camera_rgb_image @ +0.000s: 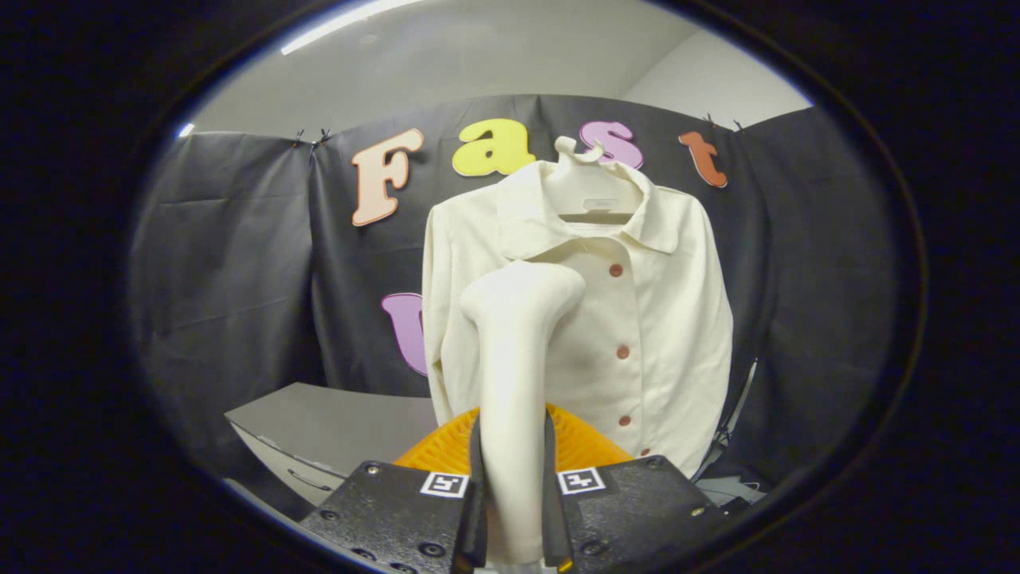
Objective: Iron the clothes twice with a garment steamer, once on the left side and once on the right side.
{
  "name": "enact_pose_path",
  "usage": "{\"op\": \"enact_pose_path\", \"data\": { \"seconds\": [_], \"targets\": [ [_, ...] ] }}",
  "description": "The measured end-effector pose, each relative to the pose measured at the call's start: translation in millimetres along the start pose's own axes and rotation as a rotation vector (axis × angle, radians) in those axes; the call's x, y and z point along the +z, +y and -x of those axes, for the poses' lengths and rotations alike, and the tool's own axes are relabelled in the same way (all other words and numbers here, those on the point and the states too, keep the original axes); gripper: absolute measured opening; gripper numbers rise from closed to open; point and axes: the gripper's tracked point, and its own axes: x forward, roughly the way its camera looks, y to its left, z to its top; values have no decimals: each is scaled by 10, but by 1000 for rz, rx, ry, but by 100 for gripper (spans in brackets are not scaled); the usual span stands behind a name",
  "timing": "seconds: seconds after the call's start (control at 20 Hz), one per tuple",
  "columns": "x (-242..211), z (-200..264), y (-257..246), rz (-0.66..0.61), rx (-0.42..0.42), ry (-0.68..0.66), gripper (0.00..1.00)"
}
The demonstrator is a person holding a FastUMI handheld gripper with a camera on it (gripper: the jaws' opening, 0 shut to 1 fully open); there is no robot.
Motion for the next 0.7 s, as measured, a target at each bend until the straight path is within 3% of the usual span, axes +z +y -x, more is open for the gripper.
{"op": "enact_pose_path", "data": {
  "seconds": [0.25, 0.7],
  "targets": [
    [-170, -94, -38, -29, 55, -41, 27],
    [-1211, -37, -214, -69, 66, 67, 27]
  ]
}}
